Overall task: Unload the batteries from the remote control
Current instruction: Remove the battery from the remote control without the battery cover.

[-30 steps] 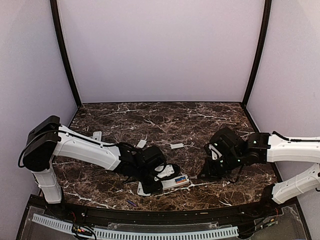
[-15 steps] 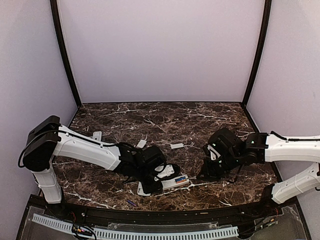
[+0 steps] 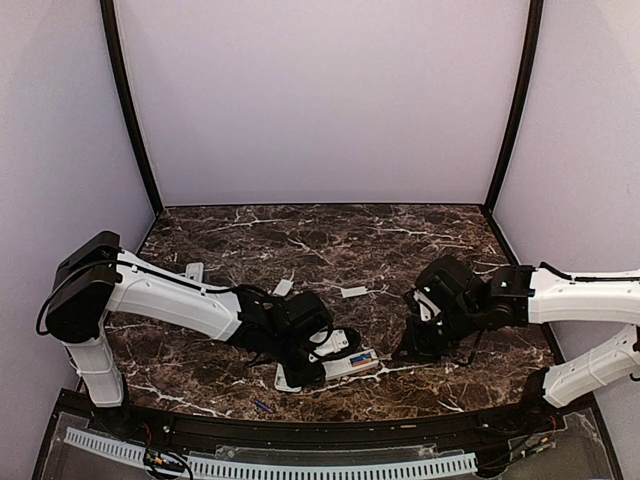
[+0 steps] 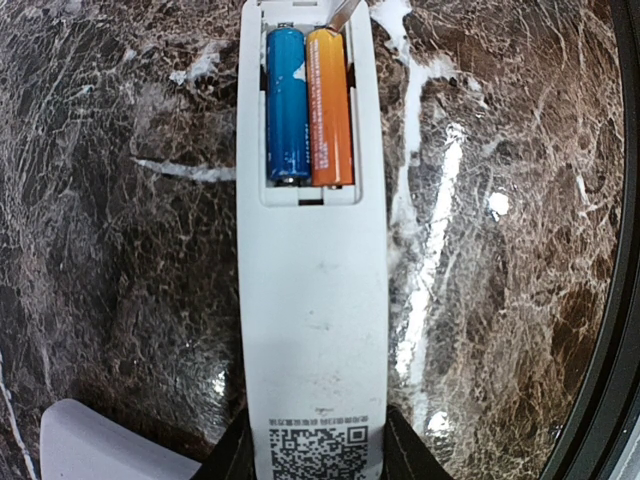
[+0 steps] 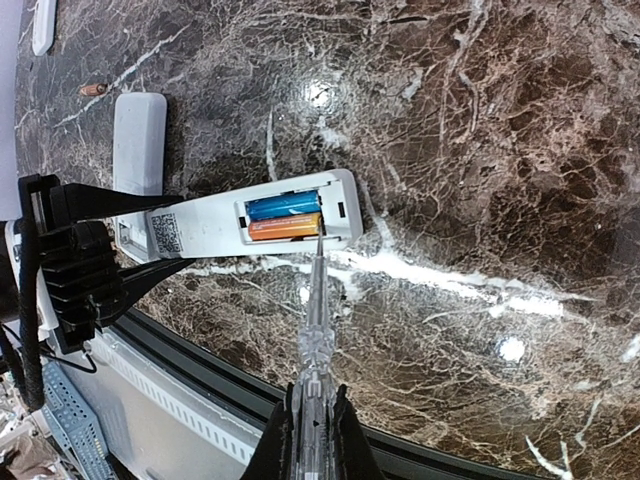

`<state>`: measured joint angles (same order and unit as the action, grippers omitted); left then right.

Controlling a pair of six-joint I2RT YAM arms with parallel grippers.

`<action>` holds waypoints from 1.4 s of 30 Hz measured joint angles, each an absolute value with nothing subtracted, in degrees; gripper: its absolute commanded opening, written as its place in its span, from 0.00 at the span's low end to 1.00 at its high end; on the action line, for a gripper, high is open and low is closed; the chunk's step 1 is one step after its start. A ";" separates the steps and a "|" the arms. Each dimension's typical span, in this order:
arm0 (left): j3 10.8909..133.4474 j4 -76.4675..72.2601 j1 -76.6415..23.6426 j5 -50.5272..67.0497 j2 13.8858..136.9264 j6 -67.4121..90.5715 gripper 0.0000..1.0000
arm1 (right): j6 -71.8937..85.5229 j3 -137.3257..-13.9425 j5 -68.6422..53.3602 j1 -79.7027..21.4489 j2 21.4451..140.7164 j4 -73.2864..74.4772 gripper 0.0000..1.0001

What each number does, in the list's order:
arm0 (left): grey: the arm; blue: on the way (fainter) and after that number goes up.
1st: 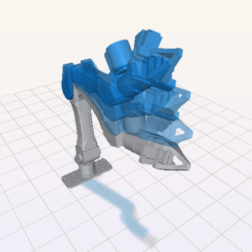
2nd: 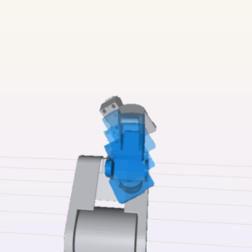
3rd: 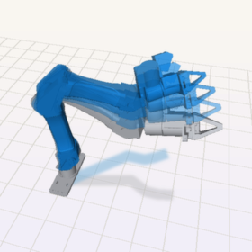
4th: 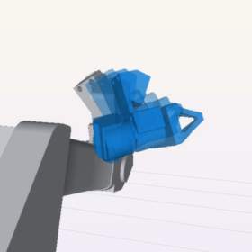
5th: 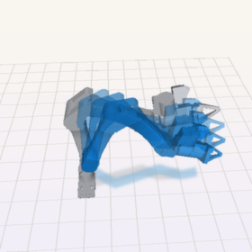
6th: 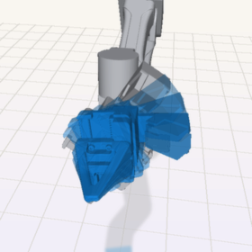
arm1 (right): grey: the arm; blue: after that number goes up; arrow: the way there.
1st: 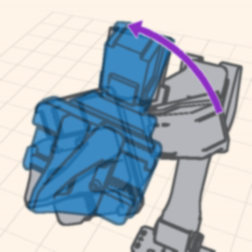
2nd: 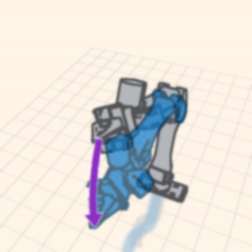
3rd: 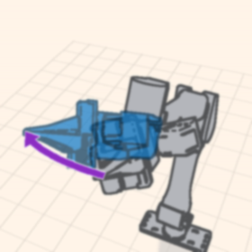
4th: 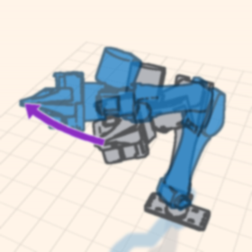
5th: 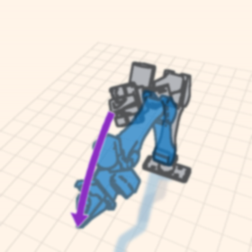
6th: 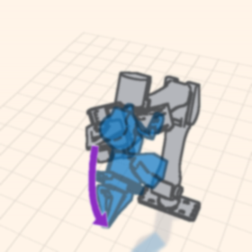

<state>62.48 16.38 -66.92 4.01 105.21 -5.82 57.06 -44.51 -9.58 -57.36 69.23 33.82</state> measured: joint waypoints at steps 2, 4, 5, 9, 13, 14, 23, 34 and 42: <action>62.48 16.38 -66.92 3.99 105.23 -5.82 0.29 | 57.06 -44.51 -9.76 -57.36 69.30 33.63 0.00; 62.48 16.40 -66.92 3.99 105.23 -5.82 0.28 | 57.08 -44.47 -9.91 -57.34 69.32 33.47 0.00; 62.48 16.40 -66.92 3.99 105.23 -5.82 0.27 | 57.10 -44.42 -10.04 -57.32 69.32 33.45 0.00; 62.48 16.40 -66.92 3.97 105.32 -5.85 0.25 | 57.30 -44.21 -10.28 -57.28 69.10 33.15 0.00; 62.50 16.45 -66.92 3.95 105.38 -6.09 0.23 | 57.71 -43.11 -10.72 -57.19 67.88 32.14 0.00; 62.50 16.45 -66.92 3.92 105.45 -6.24 0.22 | 57.78 -42.78 -10.85 -57.14 67.48 31.92 0.00; 62.63 16.67 -66.92 3.92 105.56 -6.68 0.20 | 58.17 -42.33 -11.38 -56.93 66.83 31.27 0.00; 62.87 16.97 -66.92 3.90 105.71 -6.87 0.20 | 58.96 -42.33 -11.81 -56.84 66.59 31.14 0.00; 63.29 17.43 -66.92 3.95 105.91 -7.07 0.20 | 59.05 -43.33 -16.95 -57.36 65.10 24.75 0.00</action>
<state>63.29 17.43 -66.92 3.95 105.91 -7.07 59.05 -43.33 -16.95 -57.36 65.10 24.75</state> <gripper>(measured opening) 0.367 0.085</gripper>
